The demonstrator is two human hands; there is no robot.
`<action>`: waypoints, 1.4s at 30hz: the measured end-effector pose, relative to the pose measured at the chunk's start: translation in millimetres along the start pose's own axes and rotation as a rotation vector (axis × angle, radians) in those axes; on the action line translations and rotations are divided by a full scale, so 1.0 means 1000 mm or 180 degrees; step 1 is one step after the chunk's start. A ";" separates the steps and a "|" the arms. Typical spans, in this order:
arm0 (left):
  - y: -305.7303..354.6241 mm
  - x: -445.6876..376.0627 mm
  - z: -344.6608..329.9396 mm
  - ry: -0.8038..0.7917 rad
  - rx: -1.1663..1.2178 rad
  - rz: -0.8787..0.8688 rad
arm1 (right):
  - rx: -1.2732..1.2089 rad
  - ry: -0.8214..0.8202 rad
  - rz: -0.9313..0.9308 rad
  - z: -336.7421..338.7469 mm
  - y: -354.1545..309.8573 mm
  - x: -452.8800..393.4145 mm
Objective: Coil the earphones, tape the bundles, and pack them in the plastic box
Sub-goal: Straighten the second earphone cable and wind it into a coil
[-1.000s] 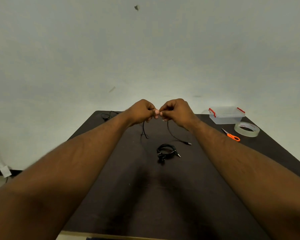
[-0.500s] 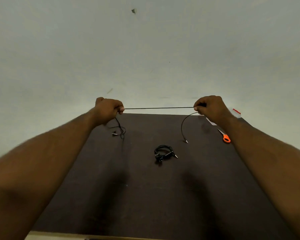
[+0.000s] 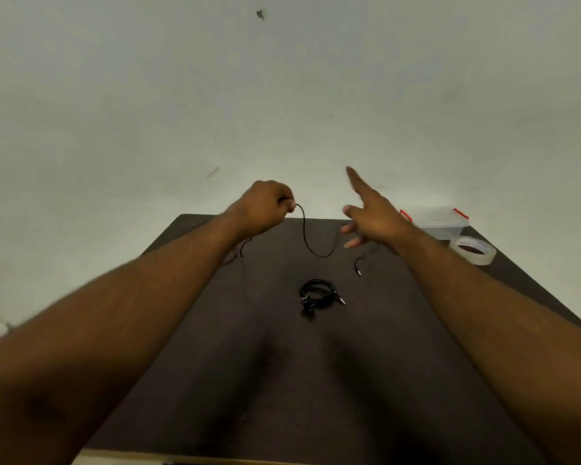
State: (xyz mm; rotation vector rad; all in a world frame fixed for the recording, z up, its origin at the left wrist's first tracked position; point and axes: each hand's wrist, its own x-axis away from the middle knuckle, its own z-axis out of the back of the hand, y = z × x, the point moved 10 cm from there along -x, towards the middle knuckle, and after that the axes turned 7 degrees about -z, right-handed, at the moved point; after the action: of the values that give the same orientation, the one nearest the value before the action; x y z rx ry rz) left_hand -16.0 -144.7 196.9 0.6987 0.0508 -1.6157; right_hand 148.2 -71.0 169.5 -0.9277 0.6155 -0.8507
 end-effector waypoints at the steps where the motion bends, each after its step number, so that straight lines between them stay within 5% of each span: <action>1: 0.007 -0.004 -0.003 -0.0012 -0.0028 -0.0050 | -0.0133 -0.0106 0.0051 -0.011 -0.010 0.003; 7: 0.019 -0.012 0.000 0.0105 -0.0076 -0.0114 | 0.0853 0.0622 0.0402 -0.010 -0.035 0.001; 11: 0.018 -0.011 0.001 0.0099 0.0040 -0.0119 | 0.0276 -0.0065 0.0435 -0.033 -0.030 -0.002; 14: 0.018 -0.011 -0.003 0.0031 0.0085 -0.0084 | 0.0261 0.0075 0.0689 -0.032 -0.035 -0.001; 21: 0.016 -0.007 -0.008 -0.0283 0.0131 -0.0102 | 0.2810 0.0977 0.1921 -0.016 -0.061 0.003; 32: -0.086 0.046 0.030 -0.0097 -0.0085 0.0452 | 0.3451 0.1177 0.1191 0.068 0.015 -0.006; 38: -0.090 0.048 0.022 -0.0122 -0.0187 0.0444 | 0.3467 0.1070 0.0934 0.065 0.036 -0.010; 42: -0.076 0.036 0.017 -0.0115 -0.0184 0.0389 | 0.2186 0.0747 -0.0131 0.078 0.073 -0.021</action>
State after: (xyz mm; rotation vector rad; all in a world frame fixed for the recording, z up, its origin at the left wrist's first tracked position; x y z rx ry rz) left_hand -92.5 -169.5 166.5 0.6166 0.0279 -1.5035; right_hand 222.9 4.3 145.3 -0.2195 0.4524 -1.1196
